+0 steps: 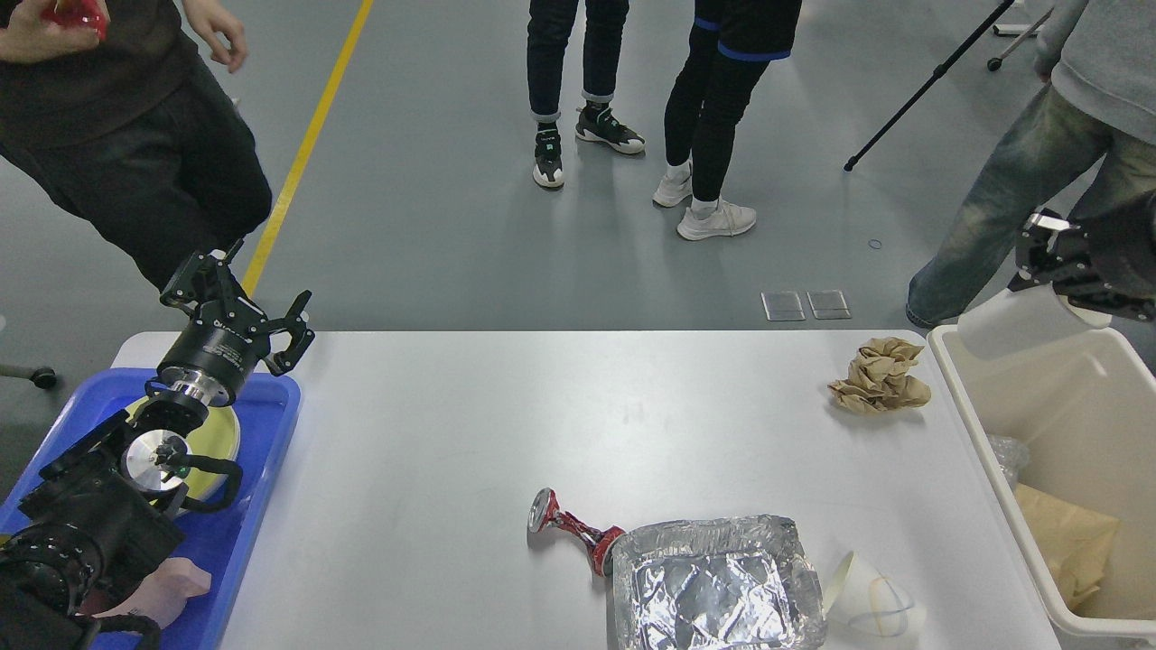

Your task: Tidy desktop

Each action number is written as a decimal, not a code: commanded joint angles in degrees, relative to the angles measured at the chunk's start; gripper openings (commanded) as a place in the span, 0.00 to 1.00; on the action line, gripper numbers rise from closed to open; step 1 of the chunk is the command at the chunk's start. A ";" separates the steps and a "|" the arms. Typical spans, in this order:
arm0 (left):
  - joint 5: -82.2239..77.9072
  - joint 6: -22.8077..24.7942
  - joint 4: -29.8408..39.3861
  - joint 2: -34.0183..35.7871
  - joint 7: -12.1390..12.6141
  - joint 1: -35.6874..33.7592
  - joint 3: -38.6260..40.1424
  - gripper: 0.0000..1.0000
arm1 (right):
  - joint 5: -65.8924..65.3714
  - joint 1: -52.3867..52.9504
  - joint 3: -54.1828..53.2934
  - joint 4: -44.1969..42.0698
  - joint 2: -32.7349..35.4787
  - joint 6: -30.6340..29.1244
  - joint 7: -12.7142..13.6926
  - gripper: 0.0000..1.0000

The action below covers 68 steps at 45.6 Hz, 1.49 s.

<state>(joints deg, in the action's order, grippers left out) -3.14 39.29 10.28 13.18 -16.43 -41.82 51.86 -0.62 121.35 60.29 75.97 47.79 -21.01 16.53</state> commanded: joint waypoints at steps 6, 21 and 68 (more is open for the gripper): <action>-0.03 0.00 0.00 0.00 0.00 0.08 -0.01 0.96 | 0.18 7.40 0.18 -0.12 0.55 -3.42 -0.01 0.00; -0.03 0.00 0.00 0.00 0.00 0.08 -0.01 0.96 | 0.27 9.70 1.93 -4.94 0.03 -3.86 -0.01 0.00; -0.03 0.00 0.00 0.00 0.00 -0.01 -0.01 0.96 | 0.53 -40.23 -8.52 -29.64 -5.86 20.05 -0.10 0.00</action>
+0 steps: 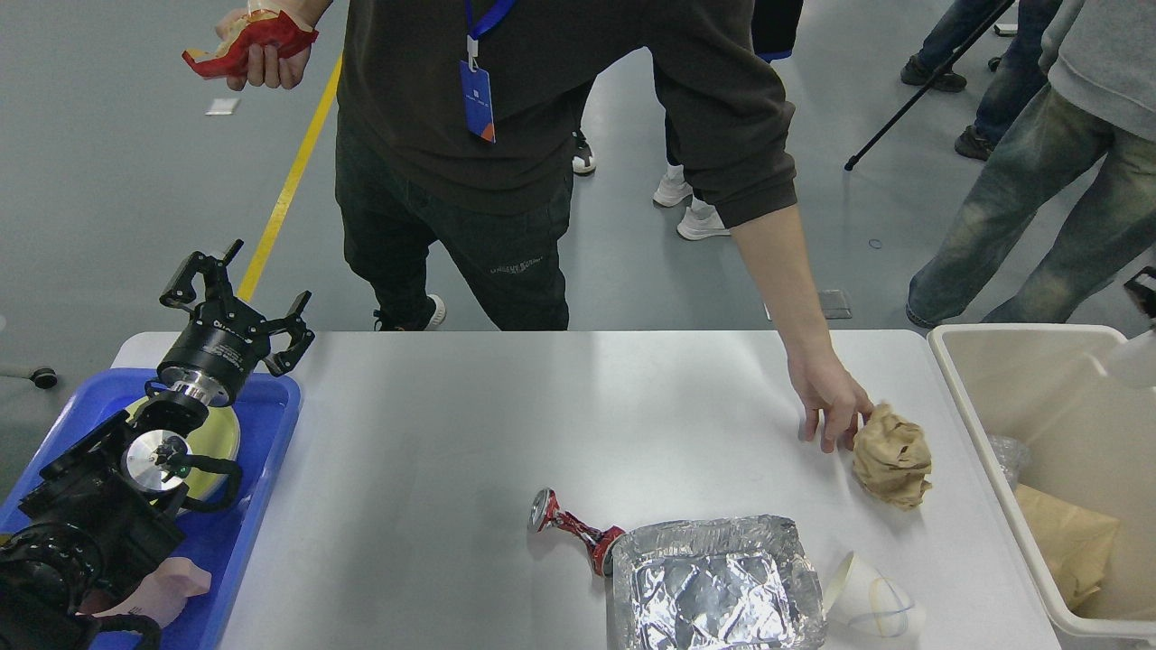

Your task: Tidy desktop

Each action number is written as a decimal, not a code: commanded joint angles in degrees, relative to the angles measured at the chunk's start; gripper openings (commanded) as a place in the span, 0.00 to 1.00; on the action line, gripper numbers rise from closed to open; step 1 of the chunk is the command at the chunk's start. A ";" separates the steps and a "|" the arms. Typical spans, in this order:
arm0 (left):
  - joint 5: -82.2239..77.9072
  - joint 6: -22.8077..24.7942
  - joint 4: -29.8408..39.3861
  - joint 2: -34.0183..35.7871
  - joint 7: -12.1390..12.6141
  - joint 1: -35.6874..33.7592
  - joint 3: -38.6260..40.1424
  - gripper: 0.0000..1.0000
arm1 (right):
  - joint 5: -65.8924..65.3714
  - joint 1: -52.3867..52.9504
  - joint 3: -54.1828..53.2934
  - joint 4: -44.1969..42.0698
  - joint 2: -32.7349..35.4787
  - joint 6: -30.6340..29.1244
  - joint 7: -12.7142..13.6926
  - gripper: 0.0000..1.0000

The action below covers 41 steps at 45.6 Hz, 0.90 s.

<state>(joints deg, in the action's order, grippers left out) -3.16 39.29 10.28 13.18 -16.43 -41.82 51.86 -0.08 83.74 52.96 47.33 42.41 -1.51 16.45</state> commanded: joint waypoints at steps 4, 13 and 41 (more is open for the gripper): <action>0.00 0.00 0.00 0.00 0.00 -0.02 0.00 0.96 | -0.01 -4.81 -1.45 -3.02 -1.63 1.42 -0.02 0.04; 0.00 0.00 0.00 0.00 0.00 0.07 0.00 0.96 | -0.01 -9.82 -1.19 -8.48 -4.79 4.41 -0.19 0.95; 0.00 0.00 0.00 0.00 0.00 0.07 0.09 0.96 | 0.43 0.27 2.67 -0.67 -11.91 2.57 -0.37 1.00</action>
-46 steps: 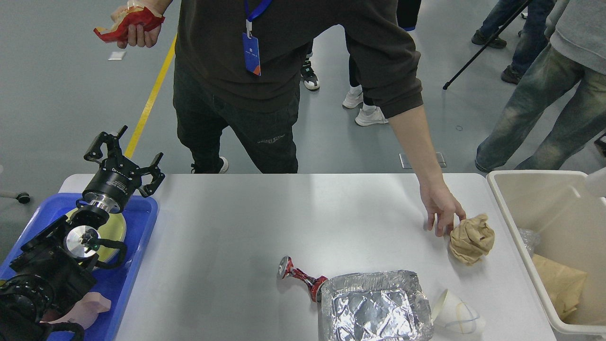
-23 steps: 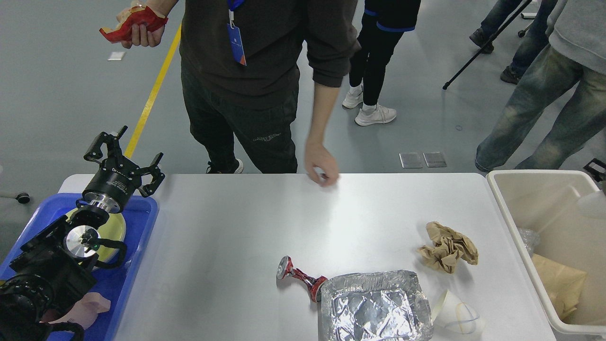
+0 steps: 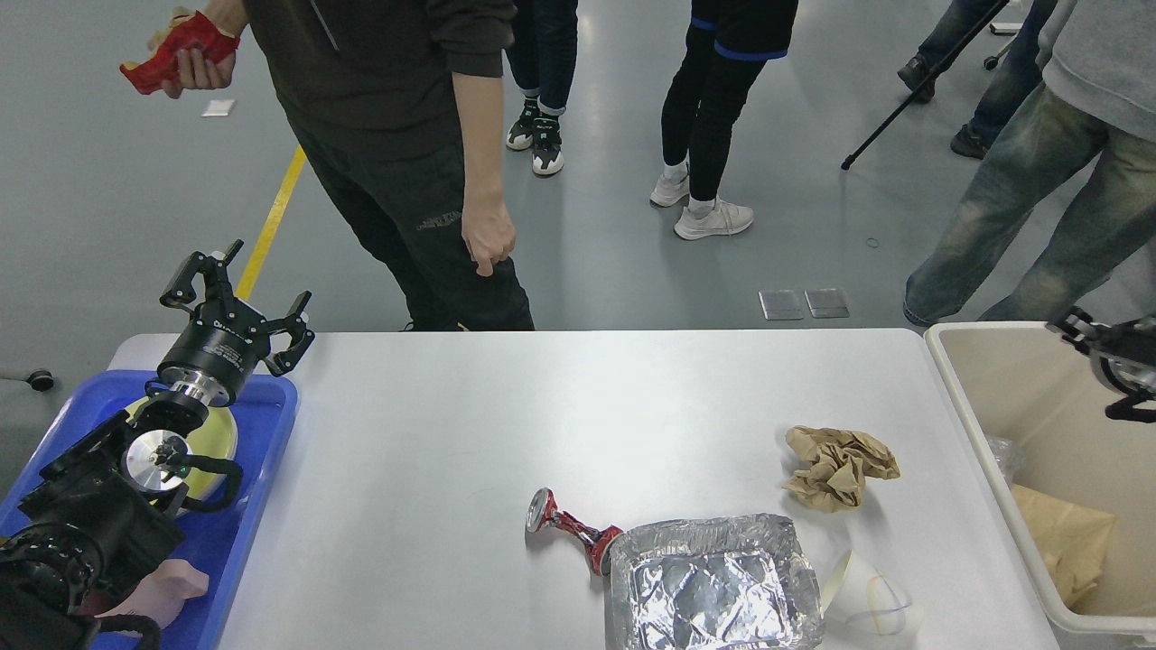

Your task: Tidy desktop

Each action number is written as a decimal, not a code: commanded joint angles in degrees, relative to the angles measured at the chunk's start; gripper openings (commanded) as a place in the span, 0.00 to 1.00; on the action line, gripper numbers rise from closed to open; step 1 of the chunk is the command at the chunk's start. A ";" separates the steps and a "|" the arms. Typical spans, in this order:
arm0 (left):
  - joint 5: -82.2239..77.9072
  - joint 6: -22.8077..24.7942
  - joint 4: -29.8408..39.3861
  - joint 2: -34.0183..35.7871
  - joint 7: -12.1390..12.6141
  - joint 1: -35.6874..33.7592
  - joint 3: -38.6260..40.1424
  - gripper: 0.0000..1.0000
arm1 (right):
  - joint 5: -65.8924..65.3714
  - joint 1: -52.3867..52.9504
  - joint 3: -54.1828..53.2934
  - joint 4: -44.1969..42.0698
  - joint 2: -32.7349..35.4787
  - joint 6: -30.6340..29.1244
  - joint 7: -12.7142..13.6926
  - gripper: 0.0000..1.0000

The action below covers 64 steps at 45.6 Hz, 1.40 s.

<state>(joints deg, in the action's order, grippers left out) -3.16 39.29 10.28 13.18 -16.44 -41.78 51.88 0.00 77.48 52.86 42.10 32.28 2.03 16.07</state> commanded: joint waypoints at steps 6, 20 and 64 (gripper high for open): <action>-0.01 0.00 0.00 0.00 0.00 0.03 0.06 0.96 | 0.35 17.86 10.15 11.68 -4.06 -3.43 0.01 1.00; -0.01 0.00 0.00 0.00 0.00 0.04 -0.03 0.96 | 0.52 40.02 12.18 19.77 -6.79 -28.82 -0.08 1.00; -0.01 0.00 0.00 -0.09 0.00 0.04 0.06 0.96 | 2.02 10.42 -1.70 17.23 -6.79 -33.85 0.01 1.00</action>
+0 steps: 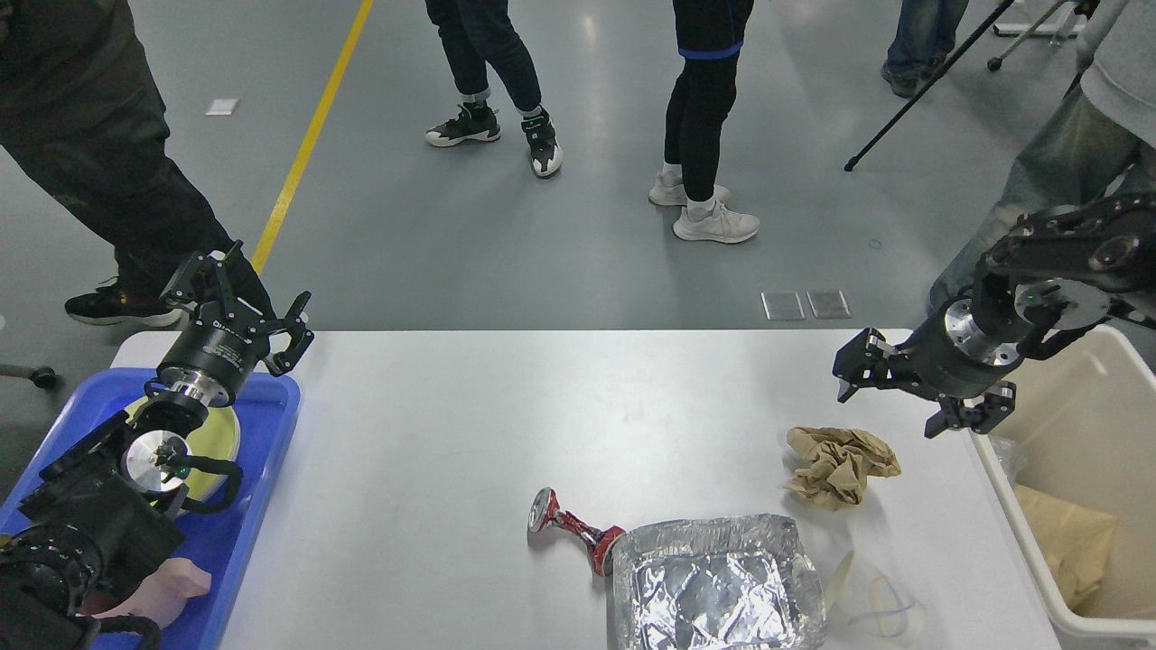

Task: Tidy desktop
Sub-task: 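Lower the right gripper onto the crumpled paper napkin and grasp it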

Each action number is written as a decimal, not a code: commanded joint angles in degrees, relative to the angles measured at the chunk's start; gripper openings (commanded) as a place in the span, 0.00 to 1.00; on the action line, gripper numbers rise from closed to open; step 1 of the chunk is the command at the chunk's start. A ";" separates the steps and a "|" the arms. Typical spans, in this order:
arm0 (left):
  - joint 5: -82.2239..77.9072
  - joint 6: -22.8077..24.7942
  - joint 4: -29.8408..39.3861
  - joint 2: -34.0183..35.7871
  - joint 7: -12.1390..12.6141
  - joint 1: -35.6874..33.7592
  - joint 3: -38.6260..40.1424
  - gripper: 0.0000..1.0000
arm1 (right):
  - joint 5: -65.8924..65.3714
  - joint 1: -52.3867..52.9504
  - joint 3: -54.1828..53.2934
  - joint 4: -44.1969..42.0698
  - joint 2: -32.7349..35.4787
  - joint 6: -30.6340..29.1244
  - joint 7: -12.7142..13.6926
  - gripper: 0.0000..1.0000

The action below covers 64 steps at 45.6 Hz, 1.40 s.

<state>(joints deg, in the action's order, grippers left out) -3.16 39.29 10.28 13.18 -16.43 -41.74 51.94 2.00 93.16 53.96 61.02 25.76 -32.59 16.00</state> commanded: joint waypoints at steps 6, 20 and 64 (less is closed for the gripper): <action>-0.01 0.00 0.00 -0.08 0.00 0.00 0.00 0.96 | -0.06 -8.61 -4.65 -4.32 -0.80 4.63 0.08 1.00; -0.01 0.00 0.00 -0.08 0.00 0.00 0.00 0.96 | -0.06 -15.20 -7.11 -5.65 -3.35 12.64 0.00 1.00; -0.01 0.00 0.00 0.01 0.00 0.00 0.00 0.96 | 0.03 -21.36 -9.14 -7.40 -6.16 25.82 0.26 0.00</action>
<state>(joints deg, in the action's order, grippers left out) -3.16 39.29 10.28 13.16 -16.43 -41.75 51.95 1.99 71.28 44.99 53.44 19.56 -7.09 16.34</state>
